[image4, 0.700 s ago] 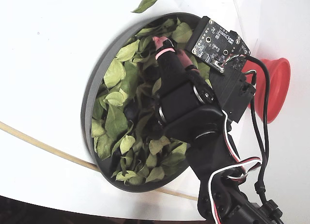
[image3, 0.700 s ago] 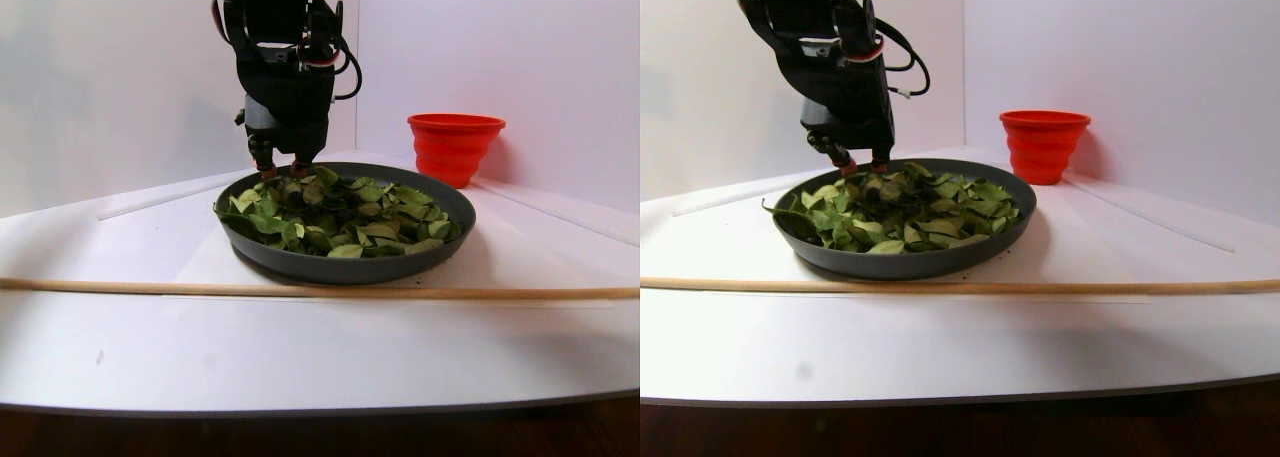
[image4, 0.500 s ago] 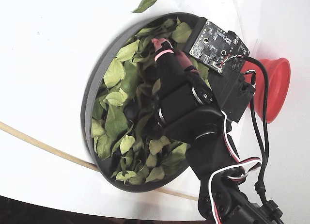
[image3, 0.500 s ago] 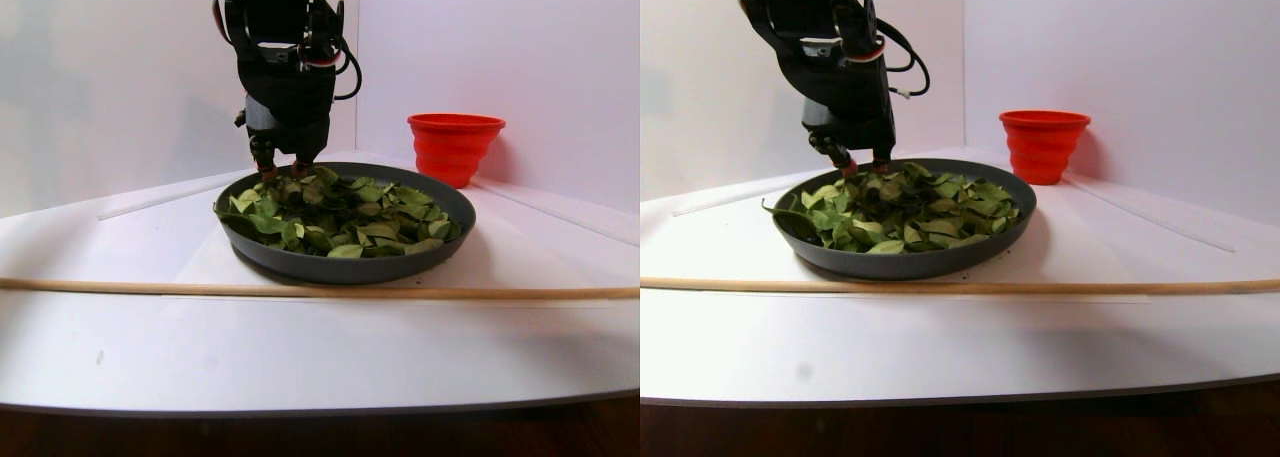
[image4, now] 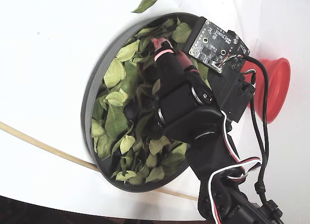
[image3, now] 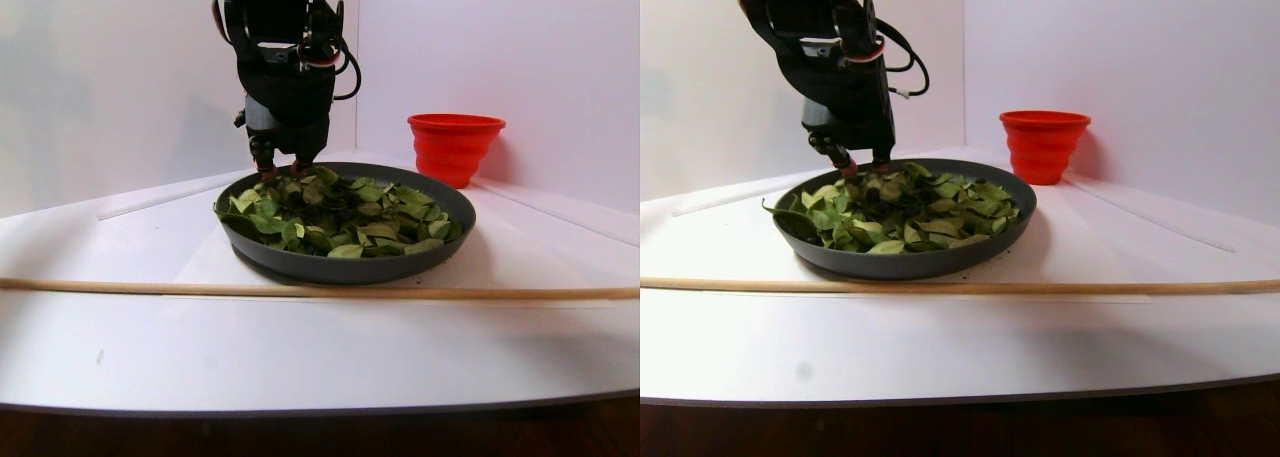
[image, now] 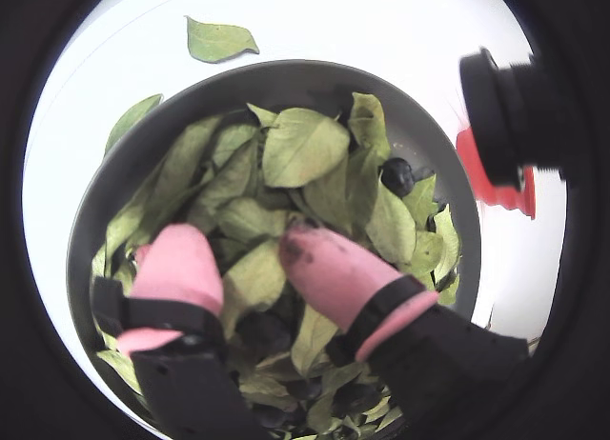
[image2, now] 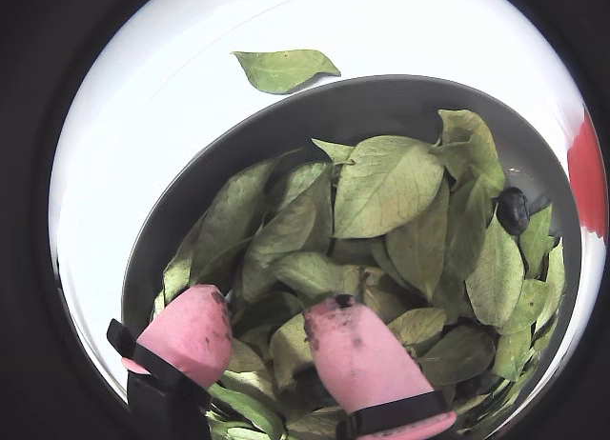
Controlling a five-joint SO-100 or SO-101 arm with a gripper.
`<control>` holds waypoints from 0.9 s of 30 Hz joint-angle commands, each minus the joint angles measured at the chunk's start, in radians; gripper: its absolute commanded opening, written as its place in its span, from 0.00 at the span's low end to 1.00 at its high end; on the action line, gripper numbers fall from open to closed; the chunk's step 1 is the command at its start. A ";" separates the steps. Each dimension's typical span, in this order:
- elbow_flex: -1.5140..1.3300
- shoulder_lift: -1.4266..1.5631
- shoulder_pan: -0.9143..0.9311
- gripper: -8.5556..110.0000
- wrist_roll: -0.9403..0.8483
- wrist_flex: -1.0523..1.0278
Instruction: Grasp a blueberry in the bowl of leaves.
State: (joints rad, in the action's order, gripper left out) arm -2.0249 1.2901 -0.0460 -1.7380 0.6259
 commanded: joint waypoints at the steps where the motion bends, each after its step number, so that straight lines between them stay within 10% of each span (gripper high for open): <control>1: 0.018 0.069 -0.006 0.20 -0.006 0.006; 27: -0.038 0.173 -0.008 0.20 -0.005 -0.026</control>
State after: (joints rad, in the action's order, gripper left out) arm -2.0678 1.3407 -0.0460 -1.7380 0.6013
